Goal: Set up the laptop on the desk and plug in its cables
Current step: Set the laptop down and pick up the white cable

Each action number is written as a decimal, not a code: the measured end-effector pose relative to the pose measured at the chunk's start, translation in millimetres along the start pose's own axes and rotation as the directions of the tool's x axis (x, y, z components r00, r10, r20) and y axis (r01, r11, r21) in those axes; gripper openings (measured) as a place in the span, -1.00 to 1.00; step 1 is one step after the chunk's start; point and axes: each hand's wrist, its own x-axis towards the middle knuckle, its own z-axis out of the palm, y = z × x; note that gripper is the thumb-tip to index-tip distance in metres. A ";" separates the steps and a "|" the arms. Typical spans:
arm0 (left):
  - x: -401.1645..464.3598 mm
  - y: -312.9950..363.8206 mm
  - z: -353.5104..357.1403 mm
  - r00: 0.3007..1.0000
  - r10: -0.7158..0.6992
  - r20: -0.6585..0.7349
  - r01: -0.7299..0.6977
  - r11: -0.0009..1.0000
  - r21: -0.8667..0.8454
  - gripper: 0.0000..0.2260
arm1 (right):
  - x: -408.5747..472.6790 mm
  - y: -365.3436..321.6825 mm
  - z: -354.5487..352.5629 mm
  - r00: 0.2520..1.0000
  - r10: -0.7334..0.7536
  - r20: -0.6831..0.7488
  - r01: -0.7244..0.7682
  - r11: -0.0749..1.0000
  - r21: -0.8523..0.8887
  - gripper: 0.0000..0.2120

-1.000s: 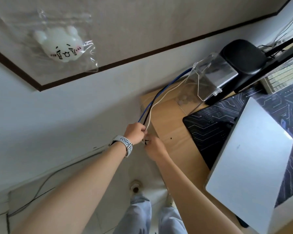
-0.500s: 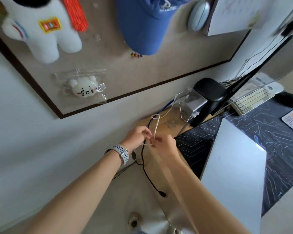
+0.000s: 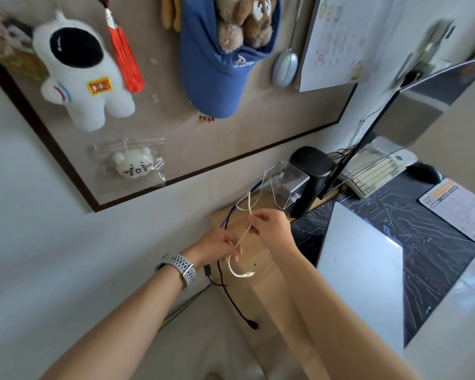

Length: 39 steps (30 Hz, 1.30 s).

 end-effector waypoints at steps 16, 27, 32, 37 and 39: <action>-27.8 35.3 86.7 0.972 -0.109 -0.210 -0.041 0.797 -0.602 -0.78 | -72.3 56.2 -102.9 0.967 0.086 -0.241 -0.060 0.992 0.112 -0.80; -61.6 47.3 191.3 0.953 -0.296 0.067 0.140 0.231 -0.963 -0.75 | -155.7 103.8 -147.6 0.969 0.242 0.052 -0.235 0.835 0.497 -0.87; -73.8 37.0 217.6 0.929 -0.354 0.105 0.191 0.217 -0.957 -0.77 | -175.2 124.8 -141.9 0.960 0.270 0.071 -0.262 0.784 0.563 -0.88; -80.7 21.2 230.5 0.926 -0.373 0.062 0.273 0.547 -0.792 -0.84 | -180.5 145.5 -125.4 0.936 0.334 0.106 -0.332 0.747 0.576 -0.88; -81.0 13.7 230.0 0.923 -0.384 -0.002 0.295 0.713 -0.636 -0.88 | -180.6 155.3 -116.6 0.926 0.367 0.084 -0.347 0.747 0.567 -0.87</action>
